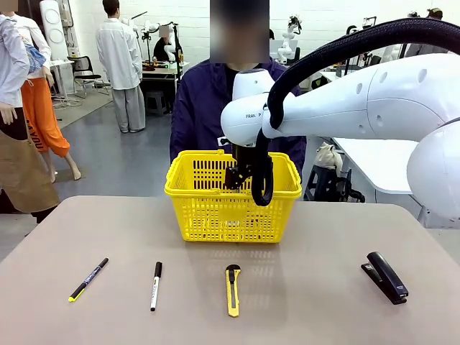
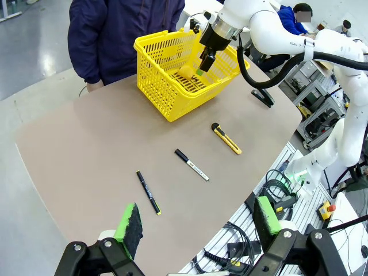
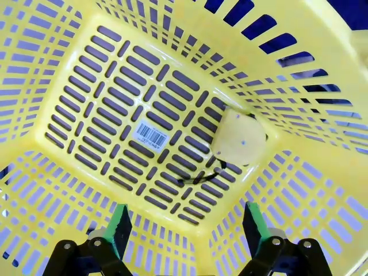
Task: Place the items the person wants into the basket.
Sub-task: Pick up the item the person points to and place it in the Market Basket.
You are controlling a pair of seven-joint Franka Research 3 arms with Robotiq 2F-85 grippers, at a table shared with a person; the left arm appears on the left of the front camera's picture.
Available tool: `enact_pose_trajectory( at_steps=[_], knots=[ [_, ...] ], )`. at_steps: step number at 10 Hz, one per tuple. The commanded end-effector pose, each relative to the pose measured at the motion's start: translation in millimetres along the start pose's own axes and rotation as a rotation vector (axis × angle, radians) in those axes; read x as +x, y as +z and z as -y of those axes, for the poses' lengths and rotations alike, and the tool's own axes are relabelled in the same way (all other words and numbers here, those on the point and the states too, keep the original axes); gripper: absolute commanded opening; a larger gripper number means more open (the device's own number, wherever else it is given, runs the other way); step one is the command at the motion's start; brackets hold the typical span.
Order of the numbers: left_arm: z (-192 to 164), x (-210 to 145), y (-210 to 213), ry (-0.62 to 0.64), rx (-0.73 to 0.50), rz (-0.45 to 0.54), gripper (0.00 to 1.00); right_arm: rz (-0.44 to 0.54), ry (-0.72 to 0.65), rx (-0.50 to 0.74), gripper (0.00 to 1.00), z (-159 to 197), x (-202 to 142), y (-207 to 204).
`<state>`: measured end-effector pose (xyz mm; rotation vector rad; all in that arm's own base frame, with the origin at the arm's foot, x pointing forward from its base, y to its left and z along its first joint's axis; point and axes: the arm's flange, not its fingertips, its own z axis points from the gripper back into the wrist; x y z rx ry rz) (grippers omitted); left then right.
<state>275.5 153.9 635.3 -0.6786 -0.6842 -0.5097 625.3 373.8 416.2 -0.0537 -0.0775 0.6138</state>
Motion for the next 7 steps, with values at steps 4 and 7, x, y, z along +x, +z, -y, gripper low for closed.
enact_pose_trajectory(
  at_steps=[4, 7],
  knots=[
    [-1.0, -0.8, 0.5, -0.010, -0.012, 0.015, 1.00, 0.069, -0.004, 0.013, 1.00, 14.2, -88.0, 120.3],
    [-1.0, -0.8, 0.5, -0.010, -0.012, 0.015, 1.00, 0.196, -0.090, 0.011, 1.00, 55.2, -224.4, 196.4]
  ],
)
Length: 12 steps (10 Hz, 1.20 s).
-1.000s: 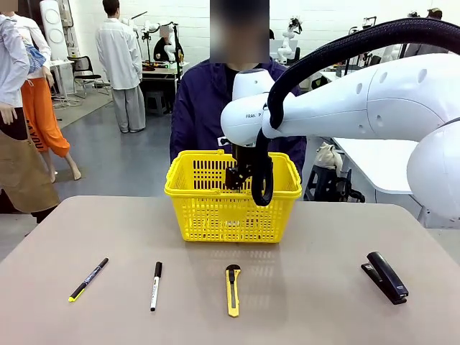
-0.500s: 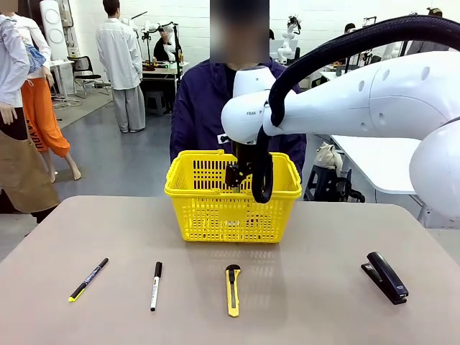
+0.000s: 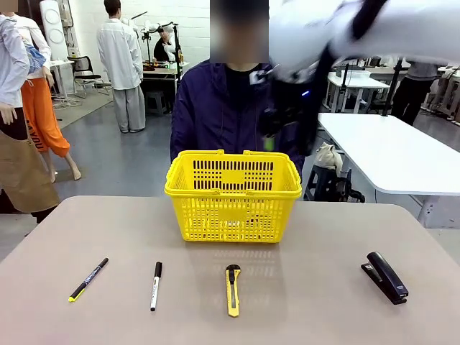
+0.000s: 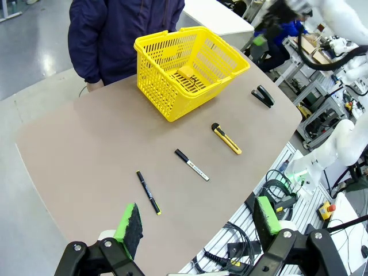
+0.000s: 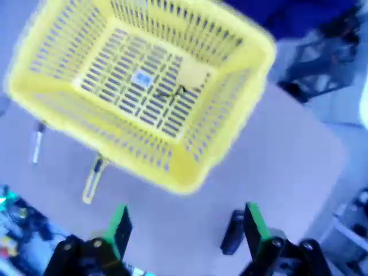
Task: Place the items the person wants into the basket.
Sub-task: Pick up the item the person points to and place it in the Market Basket.
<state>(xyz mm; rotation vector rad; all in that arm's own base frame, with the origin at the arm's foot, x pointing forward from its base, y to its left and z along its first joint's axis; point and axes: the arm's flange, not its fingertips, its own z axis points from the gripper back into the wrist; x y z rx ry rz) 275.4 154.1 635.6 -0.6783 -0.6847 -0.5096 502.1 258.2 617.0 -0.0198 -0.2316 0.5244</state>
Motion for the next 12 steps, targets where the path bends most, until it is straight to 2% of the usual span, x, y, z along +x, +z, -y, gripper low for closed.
enact_pose_trajectory(
  at_steps=[1, 3, 7, 12],
  knots=[
    [-1.0, -0.9, 0.2, -0.009, -0.012, 0.014, 1.00, 0.082, -0.017, 0.069, 1.00, 45.0, -108.0, 4.7],
    [-1.0, -0.9, 0.2, -0.009, -0.012, 0.014, 1.00, 0.097, -0.042, 0.138, 1.00, 65.5, -132.8, -10.9],
    [-1.0, -0.9, 0.2, -0.009, -0.012, 0.014, 1.00, 0.130, -0.083, 0.195, 1.00, 75.3, -154.6, -47.8],
    [-1.0, -0.9, 0.2, -0.009, -0.012, 0.014, 1.00, 0.098, -0.096, 0.167, 1.00, 77.7, -154.5, -48.8]
  ],
)
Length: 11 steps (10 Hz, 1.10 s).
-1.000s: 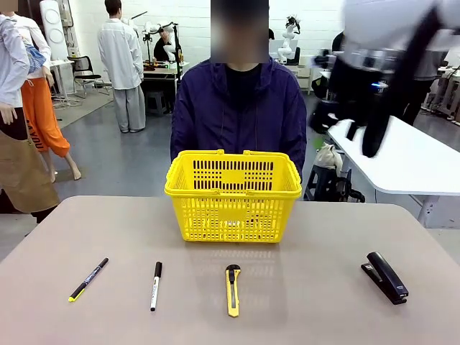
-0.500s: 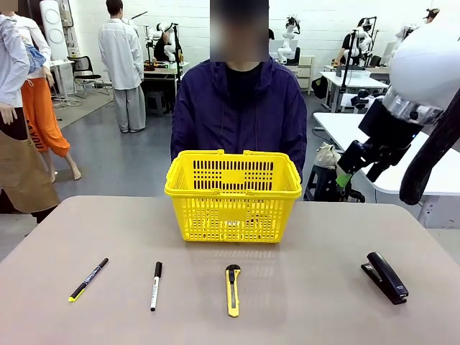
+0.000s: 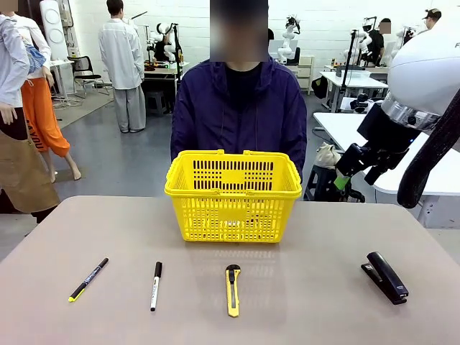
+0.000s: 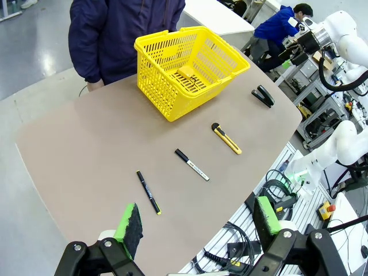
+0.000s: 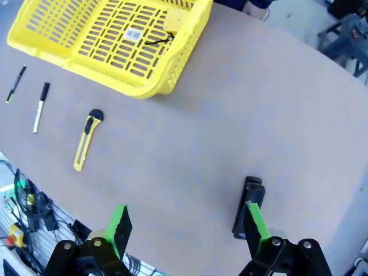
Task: Place the items the person wants into the basket.
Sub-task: Pick up the item the person points to and place it in the Market Basket.
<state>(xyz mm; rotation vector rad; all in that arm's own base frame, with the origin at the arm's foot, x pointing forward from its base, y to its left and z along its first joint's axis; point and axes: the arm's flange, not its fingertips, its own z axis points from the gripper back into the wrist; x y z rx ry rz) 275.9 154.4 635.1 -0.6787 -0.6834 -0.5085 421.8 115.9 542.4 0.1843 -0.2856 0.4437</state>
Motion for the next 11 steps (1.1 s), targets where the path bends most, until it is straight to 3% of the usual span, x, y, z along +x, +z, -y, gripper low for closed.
enact_pose_trajectory(
  at_steps=[1, 6, 7, 10, 11],
  knots=[
    [-0.4, -0.8, 0.4, -0.011, -0.012, 0.015, 1.00, -0.004, 0.005, -0.004, 1.00, -0.2, -0.2, 0.1],
    [-0.4, -0.8, 0.4, -0.011, -0.012, 0.015, 1.00, 0.000, 0.000, 0.000, 1.00, -0.1, 0.0, 0.0],
    [-0.4, -0.8, 0.4, -0.011, -0.012, 0.015, 1.00, 0.000, 0.161, 0.067, 1.00, 18.2, -29.5, 27.8],
    [-0.4, -0.8, 0.4, -0.011, -0.012, 0.015, 1.00, 0.183, 0.375, 0.265, 1.00, 63.5, -117.1, 113.1],
    [-0.4, -0.8, 0.4, -0.011, -0.012, 0.015, 1.00, 0.229, 0.489, 0.380, 1.00, 86.1, -138.0, 134.1]
  ],
)
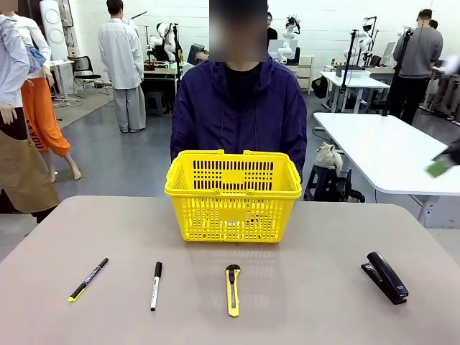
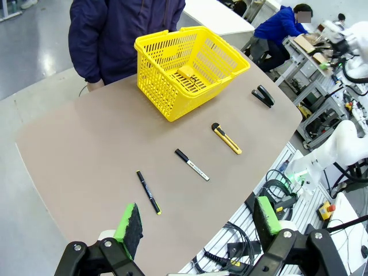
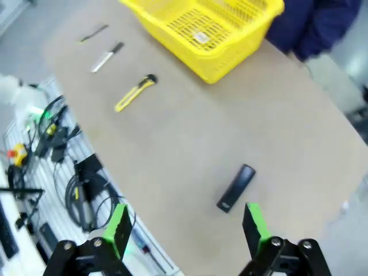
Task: Place the items the person wants into the basket.
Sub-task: Pick up the item the person points to and place it in the Market Basket.
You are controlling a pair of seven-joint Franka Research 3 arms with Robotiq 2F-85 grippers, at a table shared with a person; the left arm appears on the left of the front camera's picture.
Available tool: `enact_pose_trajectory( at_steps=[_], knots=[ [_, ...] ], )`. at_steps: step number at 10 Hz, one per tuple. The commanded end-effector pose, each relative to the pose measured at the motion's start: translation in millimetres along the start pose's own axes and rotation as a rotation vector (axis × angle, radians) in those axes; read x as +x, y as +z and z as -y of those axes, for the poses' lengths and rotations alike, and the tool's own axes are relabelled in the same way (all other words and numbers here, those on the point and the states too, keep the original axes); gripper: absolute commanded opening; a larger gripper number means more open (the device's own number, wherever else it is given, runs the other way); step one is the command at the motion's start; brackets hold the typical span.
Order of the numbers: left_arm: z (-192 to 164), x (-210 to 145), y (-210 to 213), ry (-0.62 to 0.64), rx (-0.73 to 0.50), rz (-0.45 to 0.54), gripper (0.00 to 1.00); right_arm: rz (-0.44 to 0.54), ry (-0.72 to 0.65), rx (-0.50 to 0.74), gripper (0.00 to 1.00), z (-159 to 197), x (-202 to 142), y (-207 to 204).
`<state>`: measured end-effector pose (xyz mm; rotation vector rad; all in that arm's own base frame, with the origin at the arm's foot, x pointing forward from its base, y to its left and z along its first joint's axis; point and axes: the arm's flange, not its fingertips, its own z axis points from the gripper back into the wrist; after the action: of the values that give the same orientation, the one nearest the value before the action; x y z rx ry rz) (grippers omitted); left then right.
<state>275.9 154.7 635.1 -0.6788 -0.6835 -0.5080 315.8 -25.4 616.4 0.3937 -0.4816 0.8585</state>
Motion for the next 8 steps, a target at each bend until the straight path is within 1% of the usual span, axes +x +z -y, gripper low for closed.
enact_pose_trajectory(
  at_steps=[1, 3, 5, 7, 8],
  knots=[
    [-0.2, -0.7, 0.3, -0.012, -0.012, 0.015, 1.00, 0.147, 0.124, 0.239, 1.00, 23.4, -41.4, 35.9],
    [-0.2, -0.7, 0.3, -0.012, -0.012, 0.015, 1.00, 0.309, 0.146, 0.272, 1.00, 38.2, -82.3, 64.4],
    [-0.2, -0.7, 0.3, -0.012, -0.012, 0.015, 1.00, 0.439, 0.149, 0.267, 1.00, 40.7, -120.8, 82.3],
    [-0.2, -0.7, 0.3, -0.012, -0.012, 0.015, 1.00, 0.470, 0.119, 0.246, 1.00, 41.7, -135.0, 83.8],
    [-0.2, -0.7, 0.3, -0.012, -0.012, 0.015, 1.00, 0.503, 0.094, 0.211, 1.00, 40.2, -139.7, 84.6]
  ],
)
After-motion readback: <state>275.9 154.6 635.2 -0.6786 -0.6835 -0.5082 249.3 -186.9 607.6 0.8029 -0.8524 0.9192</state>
